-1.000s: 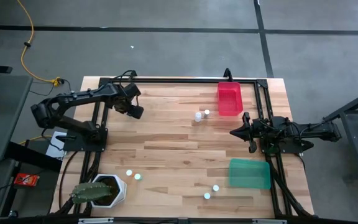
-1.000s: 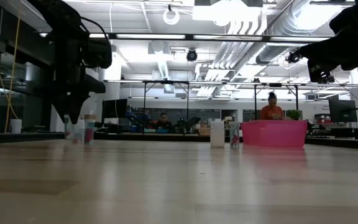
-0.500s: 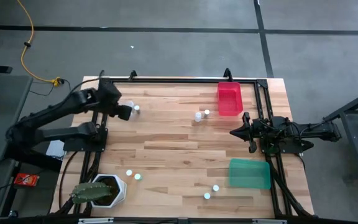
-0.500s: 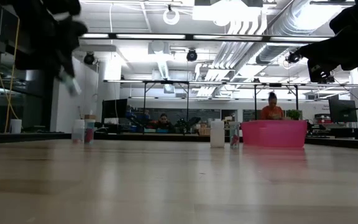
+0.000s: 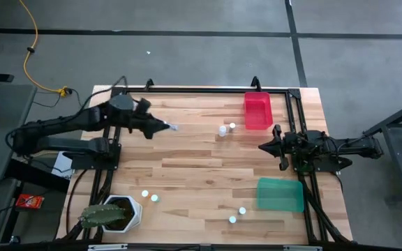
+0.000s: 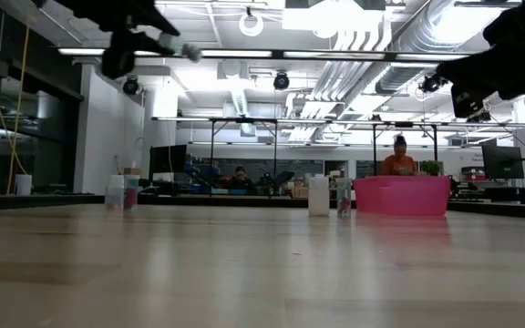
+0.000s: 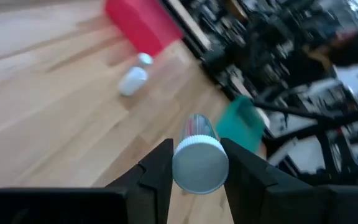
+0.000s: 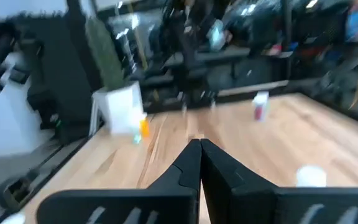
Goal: Pick and place medicine bottles into bin by pill shape (circle, oval)
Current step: Put the blue capsule bottle into the red bin
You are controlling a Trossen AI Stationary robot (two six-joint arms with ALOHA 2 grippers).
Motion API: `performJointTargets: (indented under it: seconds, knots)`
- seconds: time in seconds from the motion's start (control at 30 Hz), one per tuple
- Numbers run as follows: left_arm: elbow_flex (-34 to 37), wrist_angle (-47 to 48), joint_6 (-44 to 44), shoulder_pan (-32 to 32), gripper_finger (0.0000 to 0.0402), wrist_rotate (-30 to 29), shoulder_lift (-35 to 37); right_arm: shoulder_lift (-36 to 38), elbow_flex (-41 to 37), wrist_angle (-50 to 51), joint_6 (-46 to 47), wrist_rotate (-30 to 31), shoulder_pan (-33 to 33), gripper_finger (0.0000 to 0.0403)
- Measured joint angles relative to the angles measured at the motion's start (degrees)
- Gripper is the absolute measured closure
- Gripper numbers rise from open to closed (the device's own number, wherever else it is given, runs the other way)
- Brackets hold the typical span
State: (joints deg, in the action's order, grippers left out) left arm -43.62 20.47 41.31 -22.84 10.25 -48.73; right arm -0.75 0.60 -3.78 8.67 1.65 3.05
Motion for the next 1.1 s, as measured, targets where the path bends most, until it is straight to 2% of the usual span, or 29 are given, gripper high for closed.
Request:
performJointTargets:
  seconds: [0.07,0.27,0.4,0.6,0.73,0.87,0.97,1.1]
  knots:
    - [0.0,-2.9,-1.8,0.8,0.0298,1.2,-2.9,0.0,0.0,-5.2,2.3,3.9,0.0,0.0402]
    - [0.0,-12.2,-5.2,2.0,0.0298,3.4,-10.6,0.0,0.0,-27.8,11.0,21.8,0.0,0.0402]
    - [-2.9,-13.5,-8.6,2.0,0.0298,4.6,-14.6,-0.3,0.0,-29.6,15.6,28.2,0.0,0.0402]
    - [-10.9,-9.1,-17.4,1.8,0.0298,4.5,-20.5,-9.2,2.1,-29.8,24.9,24.2,0.0,0.0402]
    - [-14.6,-8.3,-23.0,1.8,0.0298,4.5,-24.0,-19.3,7.6,-29.9,24.4,20.2,0.0,0.0402]
    - [-15.6,-8.1,-24.0,1.8,0.0298,4.5,-26.3,-30.2,14.9,-28.0,22.0,17.1,0.0,0.0399]
    - [-15.6,-6.8,-24.0,1.8,0.0298,4.4,-26.7,-37.4,21.4,-21.5,21.0,15.4,0.0,0.0379]
    - [-15.6,-3.9,-24.0,1.8,0.0298,4.4,-26.4,-45.1,30.3,-9.1,21.0,14.4,-0.1,0.032]
